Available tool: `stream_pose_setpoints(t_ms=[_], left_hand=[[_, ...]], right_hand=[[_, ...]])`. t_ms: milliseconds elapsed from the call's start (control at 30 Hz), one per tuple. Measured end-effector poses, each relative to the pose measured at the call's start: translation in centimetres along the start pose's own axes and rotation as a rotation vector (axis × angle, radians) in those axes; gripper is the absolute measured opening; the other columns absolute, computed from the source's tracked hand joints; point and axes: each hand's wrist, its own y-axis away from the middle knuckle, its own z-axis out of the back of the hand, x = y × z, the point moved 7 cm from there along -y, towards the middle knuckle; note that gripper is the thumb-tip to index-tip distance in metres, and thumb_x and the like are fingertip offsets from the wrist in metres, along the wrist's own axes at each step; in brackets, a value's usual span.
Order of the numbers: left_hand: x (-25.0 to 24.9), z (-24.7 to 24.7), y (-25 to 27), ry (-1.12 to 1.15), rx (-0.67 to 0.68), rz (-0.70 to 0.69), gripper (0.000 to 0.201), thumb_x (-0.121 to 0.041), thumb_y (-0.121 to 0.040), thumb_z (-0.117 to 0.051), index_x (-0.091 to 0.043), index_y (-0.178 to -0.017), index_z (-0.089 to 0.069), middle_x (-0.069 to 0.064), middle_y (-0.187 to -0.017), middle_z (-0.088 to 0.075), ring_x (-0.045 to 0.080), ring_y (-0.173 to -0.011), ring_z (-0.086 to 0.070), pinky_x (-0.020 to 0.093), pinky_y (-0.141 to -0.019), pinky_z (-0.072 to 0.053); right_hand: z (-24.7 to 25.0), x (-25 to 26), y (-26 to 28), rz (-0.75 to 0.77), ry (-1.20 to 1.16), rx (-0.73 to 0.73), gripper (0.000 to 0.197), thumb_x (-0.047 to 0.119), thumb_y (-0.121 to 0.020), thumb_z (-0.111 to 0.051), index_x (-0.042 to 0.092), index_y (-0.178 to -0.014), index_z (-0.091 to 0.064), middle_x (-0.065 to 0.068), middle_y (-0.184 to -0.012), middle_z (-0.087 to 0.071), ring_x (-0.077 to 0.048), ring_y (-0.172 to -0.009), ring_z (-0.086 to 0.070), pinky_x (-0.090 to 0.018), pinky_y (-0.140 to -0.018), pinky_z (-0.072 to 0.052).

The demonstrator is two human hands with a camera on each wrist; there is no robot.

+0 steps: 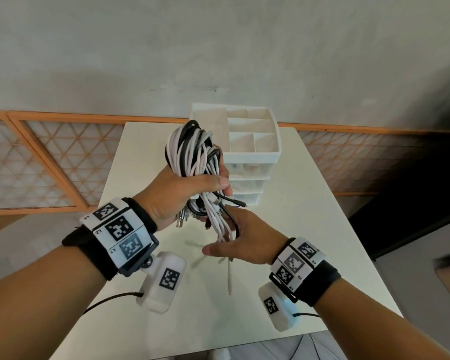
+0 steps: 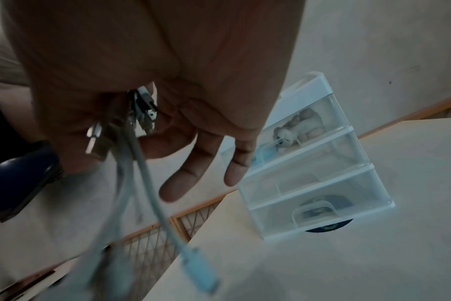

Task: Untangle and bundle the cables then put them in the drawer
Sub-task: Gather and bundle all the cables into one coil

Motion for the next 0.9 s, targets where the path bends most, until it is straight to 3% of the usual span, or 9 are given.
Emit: stream_pose_setpoints(t_ms=[133,200,300,433,533,600,700,800,900], left_hand=[[0.1,0.2,-0.1,0.012,-0.025,0.004,0.017,-0.004,-0.078,-0.071,-0.019,-0.086,-0.068,0.012,-0.080,-0.064,0.032,-0.082,-0.064,0.041,-0.082,-0.050],[0.1,0.1,-0.2,0.028,-0.013,0.013,0.015,-0.009,-0.076,-0.074,-0.020,-0.085,-0.068,0.011,-0.080,-0.065,0.031,-0.084,-0.063,0.041,-0.081,-0.050],[0.0,0.3,-0.4,0.039,-0.009,0.020,0.013,-0.016,-0.073,-0.074,-0.022,-0.084,-0.069,0.008,-0.079,-0.066,0.031,-0.084,-0.063,0.042,-0.081,-0.049],[-0.4,0.1,0.0,-0.073,0.046,0.061,0.017,-0.017,-0.071,-0.077,-0.015,-0.085,-0.068,0.013,-0.075,-0.067,0.028,-0.074,-0.066,0.032,-0.075,-0.052],[1.2,-1.3,0.8,-0.294,0.203,0.257,0.021,-0.019,-0.071,-0.080,-0.027,-0.087,-0.069,0.011,-0.088,-0.073,0.020,-0.084,-0.070,0.026,-0.082,-0.054],[3.0,-1.9,1.1,-0.435,0.257,0.380,0.024,-0.024,-0.077,-0.083,-0.031,-0.094,-0.067,0.006,-0.095,-0.075,0.019,-0.091,-0.070,0.032,-0.088,-0.055],[5.2,-1.8,0.8,-0.568,0.158,0.436,0.028,-0.034,-0.074,-0.084,-0.030,-0.097,-0.069,-0.008,-0.086,-0.075,0.015,-0.088,-0.070,0.033,-0.087,-0.054],[6.2,-1.3,0.7,-0.572,0.052,0.441,0.054,-0.040,-0.058,-0.083,-0.034,-0.109,-0.067,-0.013,-0.102,-0.075,0.010,-0.100,-0.069,0.038,-0.096,-0.053],[6.6,-1.2,1.0,-0.538,0.009,0.432,0.044,-0.023,-0.067,-0.083,-0.030,-0.107,-0.067,-0.010,-0.098,-0.075,0.012,-0.094,-0.070,0.040,-0.094,-0.055]], right_hand=[[0.8,-0.4,-0.4,0.047,0.034,-0.106,0.086,0.048,-0.071,-0.086,0.037,-0.144,-0.043,0.017,-0.135,-0.052,0.004,-0.117,-0.054,-0.027,-0.101,-0.050],[1.0,0.2,-0.4,0.095,0.039,-0.116,0.066,0.041,-0.075,-0.085,0.034,-0.135,-0.059,0.018,-0.143,-0.045,0.006,-0.128,-0.046,-0.015,-0.107,-0.040],[1.3,0.3,-0.3,0.069,0.009,-0.120,0.014,0.032,-0.082,-0.082,0.040,-0.088,-0.072,0.025,-0.103,-0.065,0.007,-0.090,-0.062,-0.011,-0.078,-0.048],[1.6,-1.3,-0.5,0.009,0.135,-0.140,0.023,0.030,-0.085,-0.078,0.025,-0.065,-0.068,0.009,-0.055,-0.064,-0.011,-0.052,-0.055,-0.004,-0.062,-0.039],[3.5,-1.2,-1.0,0.105,0.450,-0.306,0.046,0.034,-0.077,-0.064,0.022,-0.042,-0.037,0.001,-0.039,-0.033,-0.021,-0.045,-0.027,-0.016,-0.048,-0.027],[4.3,-0.6,-1.2,0.089,0.616,-0.318,0.038,0.030,-0.070,-0.058,0.024,-0.046,-0.029,0.006,-0.041,-0.031,-0.016,-0.045,-0.026,-0.024,-0.050,-0.024],[4.2,-0.1,-1.5,0.029,0.740,-0.252,0.015,0.020,-0.072,-0.062,0.022,-0.071,-0.047,-0.002,-0.068,-0.062,-0.025,-0.063,-0.047,-0.031,-0.060,-0.040],[4.3,0.1,-1.5,0.073,0.524,-0.250,0.023,0.016,-0.074,-0.065,0.017,-0.096,-0.058,-0.001,-0.084,-0.069,-0.026,-0.076,-0.063,-0.036,-0.065,-0.051],[4.9,0.5,-1.2,0.062,0.322,-0.257,0.029,0.008,-0.077,-0.072,0.011,-0.101,-0.057,-0.006,-0.085,-0.071,-0.021,-0.073,-0.065,-0.036,-0.065,-0.053]])
